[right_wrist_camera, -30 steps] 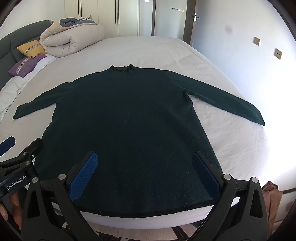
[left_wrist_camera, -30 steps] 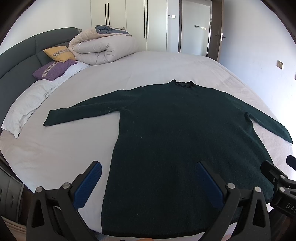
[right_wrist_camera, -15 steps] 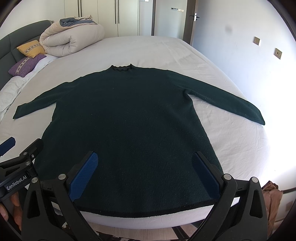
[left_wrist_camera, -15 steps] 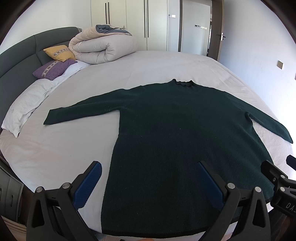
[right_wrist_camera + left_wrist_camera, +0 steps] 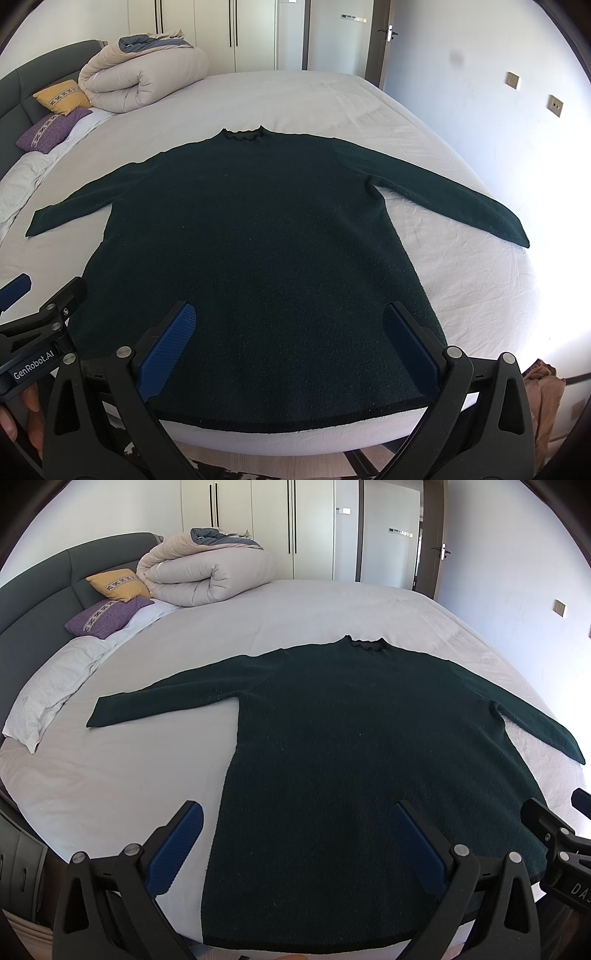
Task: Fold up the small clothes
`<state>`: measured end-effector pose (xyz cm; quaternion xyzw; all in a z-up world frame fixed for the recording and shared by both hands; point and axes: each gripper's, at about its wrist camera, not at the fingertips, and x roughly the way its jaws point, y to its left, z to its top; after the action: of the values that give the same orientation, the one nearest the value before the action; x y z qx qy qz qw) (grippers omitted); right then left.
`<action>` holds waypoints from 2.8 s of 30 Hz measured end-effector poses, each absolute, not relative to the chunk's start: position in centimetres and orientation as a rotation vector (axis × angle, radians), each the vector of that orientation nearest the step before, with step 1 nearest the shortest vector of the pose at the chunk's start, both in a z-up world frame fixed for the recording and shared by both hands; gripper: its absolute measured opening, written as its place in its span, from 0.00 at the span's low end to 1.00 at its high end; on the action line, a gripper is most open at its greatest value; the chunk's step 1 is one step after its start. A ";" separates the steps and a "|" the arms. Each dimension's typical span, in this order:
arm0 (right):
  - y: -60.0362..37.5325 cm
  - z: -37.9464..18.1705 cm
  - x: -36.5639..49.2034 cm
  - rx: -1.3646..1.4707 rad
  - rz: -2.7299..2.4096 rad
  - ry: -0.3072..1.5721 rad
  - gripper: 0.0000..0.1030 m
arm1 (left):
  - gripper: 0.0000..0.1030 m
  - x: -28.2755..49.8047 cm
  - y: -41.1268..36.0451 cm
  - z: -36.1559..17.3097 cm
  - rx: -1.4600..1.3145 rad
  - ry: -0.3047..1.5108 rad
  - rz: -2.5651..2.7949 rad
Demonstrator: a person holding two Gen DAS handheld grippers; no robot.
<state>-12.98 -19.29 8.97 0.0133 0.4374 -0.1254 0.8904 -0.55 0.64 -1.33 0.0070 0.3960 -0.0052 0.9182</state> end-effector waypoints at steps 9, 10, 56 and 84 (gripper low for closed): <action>-19.3 9.0 -13.0 0.030 -0.260 0.910 1.00 | 1.00 -0.7 0.7 -1.5 0.015 0.816 -0.011; -19.3 9.0 -13.0 0.030 -0.259 0.910 1.00 | 1.00 -0.6 0.7 -1.4 0.014 0.816 -0.011; -49.0 6.9 -14.2 0.792 -0.346 0.635 1.00 | 1.00 6.2 -1.2 -5.0 -0.145 0.980 -0.207; -67.0 2.0 -3.3 0.966 -0.533 0.561 0.08 | 0.71 18.2 -6.7 -6.6 -0.356 1.075 -0.464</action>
<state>-3.30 -67.03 2.01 0.4526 0.2628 -0.2499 0.8146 18.25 -6.69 -6.62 -0.1672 0.5047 -0.2179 0.8184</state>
